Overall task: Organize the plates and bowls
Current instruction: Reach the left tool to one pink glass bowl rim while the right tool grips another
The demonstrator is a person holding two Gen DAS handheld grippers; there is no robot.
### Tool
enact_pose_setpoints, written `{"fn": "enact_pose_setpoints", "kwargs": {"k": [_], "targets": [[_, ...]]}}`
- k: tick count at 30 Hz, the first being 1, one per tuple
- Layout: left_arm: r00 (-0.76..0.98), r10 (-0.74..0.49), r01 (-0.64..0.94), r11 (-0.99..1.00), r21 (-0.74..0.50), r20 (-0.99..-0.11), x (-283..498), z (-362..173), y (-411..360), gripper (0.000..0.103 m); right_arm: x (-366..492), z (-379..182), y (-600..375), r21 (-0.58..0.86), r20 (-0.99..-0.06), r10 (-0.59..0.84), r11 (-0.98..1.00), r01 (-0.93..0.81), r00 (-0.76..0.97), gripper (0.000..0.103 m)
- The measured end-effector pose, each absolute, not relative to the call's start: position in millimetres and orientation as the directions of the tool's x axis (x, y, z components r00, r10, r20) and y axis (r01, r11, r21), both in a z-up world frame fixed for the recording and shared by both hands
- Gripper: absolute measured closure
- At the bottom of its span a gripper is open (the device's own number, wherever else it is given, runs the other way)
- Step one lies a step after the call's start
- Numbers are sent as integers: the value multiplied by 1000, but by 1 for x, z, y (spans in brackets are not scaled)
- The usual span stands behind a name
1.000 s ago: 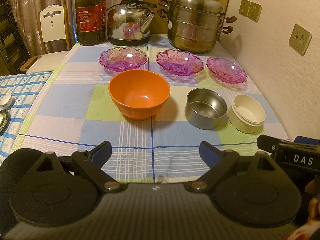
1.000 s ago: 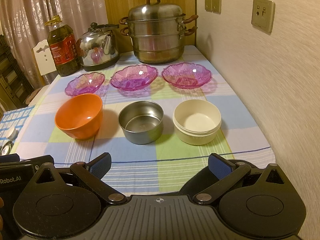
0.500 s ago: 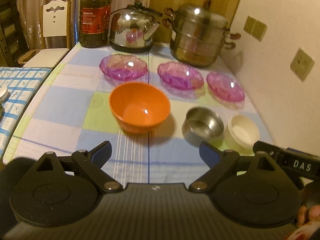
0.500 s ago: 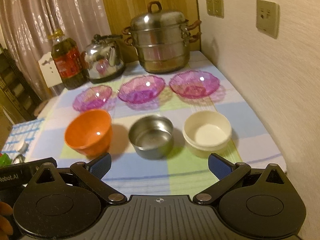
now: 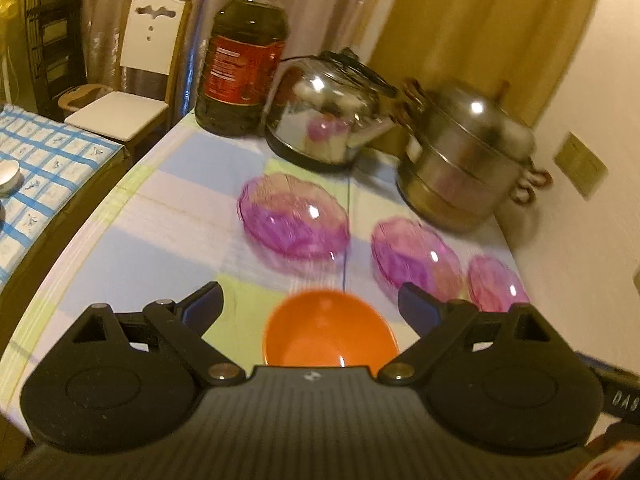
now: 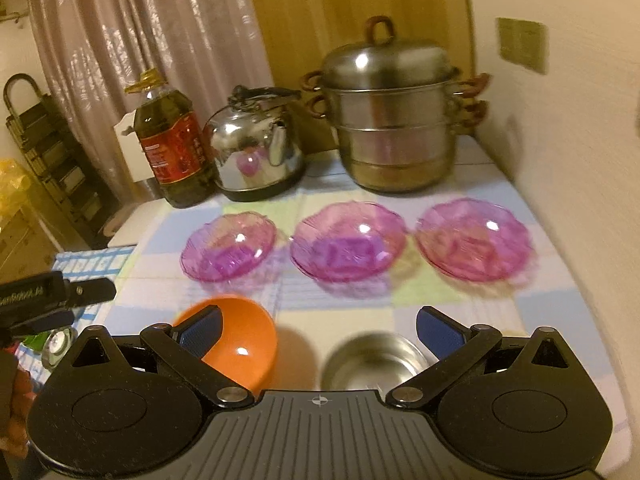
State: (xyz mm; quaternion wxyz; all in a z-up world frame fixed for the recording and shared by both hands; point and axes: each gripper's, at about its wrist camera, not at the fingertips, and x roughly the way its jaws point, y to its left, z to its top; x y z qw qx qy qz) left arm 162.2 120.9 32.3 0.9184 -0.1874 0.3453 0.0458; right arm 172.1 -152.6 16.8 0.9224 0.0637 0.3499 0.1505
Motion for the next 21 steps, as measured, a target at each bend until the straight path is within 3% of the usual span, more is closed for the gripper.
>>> {"fn": "enact_pose_setpoints", "kwargs": {"k": [10,21], "targets": [[790,11,-194,953,-233,-613,261,-1,157,10,286,-13,-94,285,-643,397,918,-277,655,0],[735,55,-359,877,-319,-676,330,-41,218,15,387,-50,-58,432,-675,478,874,-224,562,0]]}}
